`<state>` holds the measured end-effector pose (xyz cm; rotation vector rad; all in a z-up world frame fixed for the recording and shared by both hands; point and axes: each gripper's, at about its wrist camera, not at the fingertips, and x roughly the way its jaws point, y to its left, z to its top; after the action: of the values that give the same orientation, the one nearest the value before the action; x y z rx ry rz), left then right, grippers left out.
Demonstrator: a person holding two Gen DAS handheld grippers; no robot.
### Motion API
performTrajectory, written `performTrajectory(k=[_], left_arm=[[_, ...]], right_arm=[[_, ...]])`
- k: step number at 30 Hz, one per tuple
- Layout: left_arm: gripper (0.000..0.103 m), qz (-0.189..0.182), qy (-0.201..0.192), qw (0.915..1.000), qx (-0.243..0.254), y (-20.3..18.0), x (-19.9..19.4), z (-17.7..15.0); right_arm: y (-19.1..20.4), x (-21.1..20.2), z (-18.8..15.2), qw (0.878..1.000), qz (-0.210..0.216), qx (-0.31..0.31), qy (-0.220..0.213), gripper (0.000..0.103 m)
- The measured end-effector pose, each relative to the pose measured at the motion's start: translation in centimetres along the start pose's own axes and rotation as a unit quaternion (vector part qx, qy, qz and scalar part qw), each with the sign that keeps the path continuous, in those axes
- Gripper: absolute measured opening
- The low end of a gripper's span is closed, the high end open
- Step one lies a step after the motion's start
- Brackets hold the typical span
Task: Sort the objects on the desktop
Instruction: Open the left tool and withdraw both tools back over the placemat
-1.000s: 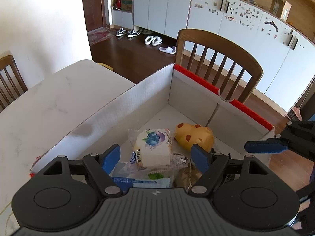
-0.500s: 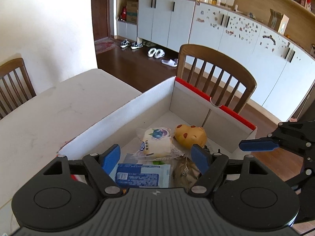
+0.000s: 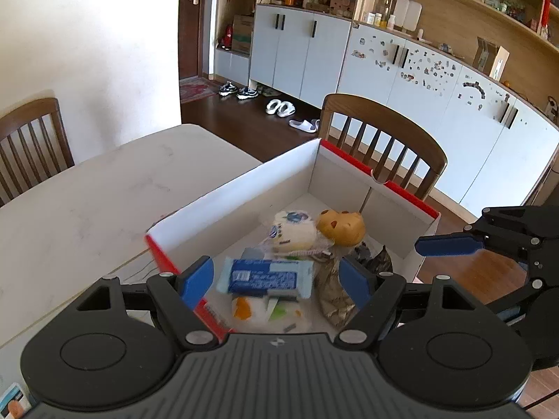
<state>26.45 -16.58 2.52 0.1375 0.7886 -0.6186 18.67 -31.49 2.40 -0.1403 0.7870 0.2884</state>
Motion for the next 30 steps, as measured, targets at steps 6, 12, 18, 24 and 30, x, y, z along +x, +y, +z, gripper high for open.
performTrajectory(k=[6, 12, 18, 24, 30], left_arm=[[0.078, 0.003, -0.008, 0.9997, -0.022, 2.3, -2.2, -1.2], [0.078, 0.012, -0.015, 0.9993, -0.031, 4.3, -4.3, -2.6], [0.078, 0.032, -0.015, 0.9986, -0.04, 6.8, -6.0, -4.6], [0.085, 0.054, -0.009, 0.9971, -0.053, 9.9, -7.4, -6.8], [0.092, 0.072, -0.008, 0.9942, -0.079, 13.6, -8.8, -8.7]], right_arm=[[2.4, -0.3, 0.5, 1.0, 0.01, -0.002, -0.004, 0.064], [5.5, -0.4, 0.9, 1.0, 0.023, -0.009, -0.009, 0.064], [9.3, -0.2, 0.7, 0.999, 0.042, -0.023, -0.007, 0.065], [13.4, 0.8, 0.5, 0.997, 0.059, -0.047, 0.004, 0.065], [17.4, 1.7, 0.0, 0.995, 0.076, -0.057, 0.012, 0.069]])
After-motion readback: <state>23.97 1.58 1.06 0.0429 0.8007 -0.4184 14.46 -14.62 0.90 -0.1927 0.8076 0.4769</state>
